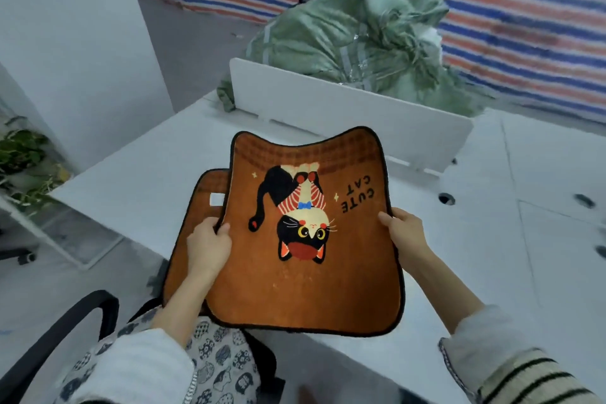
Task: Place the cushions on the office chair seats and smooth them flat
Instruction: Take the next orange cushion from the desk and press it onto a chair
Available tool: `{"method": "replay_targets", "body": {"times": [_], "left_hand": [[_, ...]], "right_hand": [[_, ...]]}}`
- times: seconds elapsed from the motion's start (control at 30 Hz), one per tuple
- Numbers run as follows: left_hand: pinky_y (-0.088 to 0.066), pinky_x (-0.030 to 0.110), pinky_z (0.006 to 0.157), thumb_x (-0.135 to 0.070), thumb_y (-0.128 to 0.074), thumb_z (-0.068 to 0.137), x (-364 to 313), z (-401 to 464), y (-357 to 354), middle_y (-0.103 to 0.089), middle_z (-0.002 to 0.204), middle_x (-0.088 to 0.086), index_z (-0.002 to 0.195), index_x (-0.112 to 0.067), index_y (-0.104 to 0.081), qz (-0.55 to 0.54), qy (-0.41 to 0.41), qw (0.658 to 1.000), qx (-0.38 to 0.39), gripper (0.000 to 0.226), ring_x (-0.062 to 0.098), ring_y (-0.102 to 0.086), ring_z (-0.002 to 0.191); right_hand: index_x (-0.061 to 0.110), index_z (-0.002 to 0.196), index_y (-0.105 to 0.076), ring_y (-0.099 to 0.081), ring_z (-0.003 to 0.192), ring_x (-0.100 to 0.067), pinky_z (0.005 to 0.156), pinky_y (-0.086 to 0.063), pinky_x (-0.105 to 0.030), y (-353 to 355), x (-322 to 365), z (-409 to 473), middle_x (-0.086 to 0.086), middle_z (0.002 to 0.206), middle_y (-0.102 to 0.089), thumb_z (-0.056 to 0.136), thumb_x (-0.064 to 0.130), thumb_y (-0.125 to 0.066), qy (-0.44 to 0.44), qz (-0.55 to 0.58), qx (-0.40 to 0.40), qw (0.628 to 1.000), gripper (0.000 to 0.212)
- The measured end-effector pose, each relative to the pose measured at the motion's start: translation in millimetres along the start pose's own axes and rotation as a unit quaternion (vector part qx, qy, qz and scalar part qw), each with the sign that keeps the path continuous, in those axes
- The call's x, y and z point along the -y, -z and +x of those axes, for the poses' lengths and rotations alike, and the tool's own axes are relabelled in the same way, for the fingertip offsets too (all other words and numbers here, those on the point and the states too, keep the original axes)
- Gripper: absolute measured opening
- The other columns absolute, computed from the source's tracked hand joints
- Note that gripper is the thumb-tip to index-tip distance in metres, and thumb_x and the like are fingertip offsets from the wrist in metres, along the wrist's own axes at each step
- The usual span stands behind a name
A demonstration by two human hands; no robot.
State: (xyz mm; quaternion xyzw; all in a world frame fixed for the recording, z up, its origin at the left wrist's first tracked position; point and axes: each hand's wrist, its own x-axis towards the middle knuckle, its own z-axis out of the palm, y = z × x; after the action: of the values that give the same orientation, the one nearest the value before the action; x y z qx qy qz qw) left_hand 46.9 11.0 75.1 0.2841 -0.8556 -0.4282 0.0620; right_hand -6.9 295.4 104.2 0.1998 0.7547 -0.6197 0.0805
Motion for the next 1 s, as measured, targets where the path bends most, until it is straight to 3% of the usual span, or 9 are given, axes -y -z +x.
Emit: {"method": "replay_targets", "body": {"times": [0.17, 0.33, 0.47, 0.6, 0.73, 1.0], "left_hand": [[-0.039, 0.035, 0.094, -0.015, -0.043, 0.097, -37.8, -94.9, -17.5, -0.054, 0.129, 0.019, 0.131, -0.003, -0.050, -0.010, -0.103, 0.992, 0.077, 0.036, 0.034, -0.049, 0.119], [-0.040, 0.039, 0.097, -0.020, -0.042, 0.098, -80.7, -199.1, -48.9, -0.054, 0.131, 0.017, 0.132, -0.004, -0.049, 0.012, -0.174, 0.970, 0.169, 0.038, 0.032, -0.049, 0.119], [-0.042, 0.031, 0.070, -0.018, -0.043, 0.098, -124.0, -298.9, -75.1, -0.061, 0.098, 0.010, 0.112, -0.002, -0.059, -0.002, -0.260, 0.936, 0.235, 0.027, 0.022, -0.053, 0.081], [-0.039, 0.033, 0.070, -0.016, -0.044, 0.096, -163.9, -431.1, -99.9, -0.054, 0.071, 0.000, 0.091, -0.009, -0.058, -0.025, -0.324, 0.899, 0.293, 0.017, 0.025, -0.051, 0.077], [-0.039, 0.032, 0.073, -0.018, -0.045, 0.096, -182.7, -596.6, -130.5, -0.060, 0.083, 0.003, 0.095, -0.011, -0.061, -0.063, -0.381, 0.850, 0.357, 0.018, 0.024, -0.055, 0.081], [-0.040, 0.029, 0.079, -0.020, -0.043, 0.097, -191.2, -927.8, -183.4, -0.063, 0.104, 0.006, 0.111, -0.008, -0.062, -0.120, -0.443, 0.739, 0.492, 0.026, 0.018, -0.054, 0.089]], "right_hand": [[0.016, 0.106, -0.063, -0.065, 0.090, -0.027, 0.084, -0.054, -0.039, 91.6, -34.1, -95.0, -0.006, 0.096, -0.067, 0.098, 0.017, -0.045, 0.016, 0.035, -0.118, 0.992, 0.020], [0.017, 0.102, -0.067, -0.066, 0.092, -0.025, 0.088, -0.054, -0.040, 208.7, -70.6, -200.4, -0.004, 0.093, -0.068, 0.095, 0.016, -0.047, 0.018, 0.070, -0.227, 0.971, 0.021], [0.027, 0.078, -0.067, -0.067, 0.093, -0.027, 0.090, -0.053, -0.045, 310.3, -99.9, -299.9, -0.003, 0.089, -0.070, 0.093, 0.017, -0.049, 0.029, 0.082, -0.307, 0.948, 0.025], [0.029, 0.080, -0.066, -0.066, 0.094, -0.026, 0.091, -0.053, -0.047, 410.8, -137.2, -417.8, -0.005, 0.096, -0.070, 0.094, 0.019, -0.050, 0.042, 0.080, -0.402, 0.911, 0.023], [0.017, 0.104, -0.069, -0.066, 0.095, -0.023, 0.091, -0.053, -0.045, 512.0, -191.8, -551.2, -0.004, 0.100, -0.070, 0.095, 0.020, -0.049, 0.054, 0.055, -0.497, 0.864, 0.022], [0.021, 0.100, -0.068, -0.066, 0.085, -0.021, 0.087, -0.055, -0.042, 686.1, -297.4, -799.6, 0.002, 0.087, -0.070, 0.098, 0.019, -0.045, 0.048, 0.044, -0.651, 0.756, 0.023]]}}
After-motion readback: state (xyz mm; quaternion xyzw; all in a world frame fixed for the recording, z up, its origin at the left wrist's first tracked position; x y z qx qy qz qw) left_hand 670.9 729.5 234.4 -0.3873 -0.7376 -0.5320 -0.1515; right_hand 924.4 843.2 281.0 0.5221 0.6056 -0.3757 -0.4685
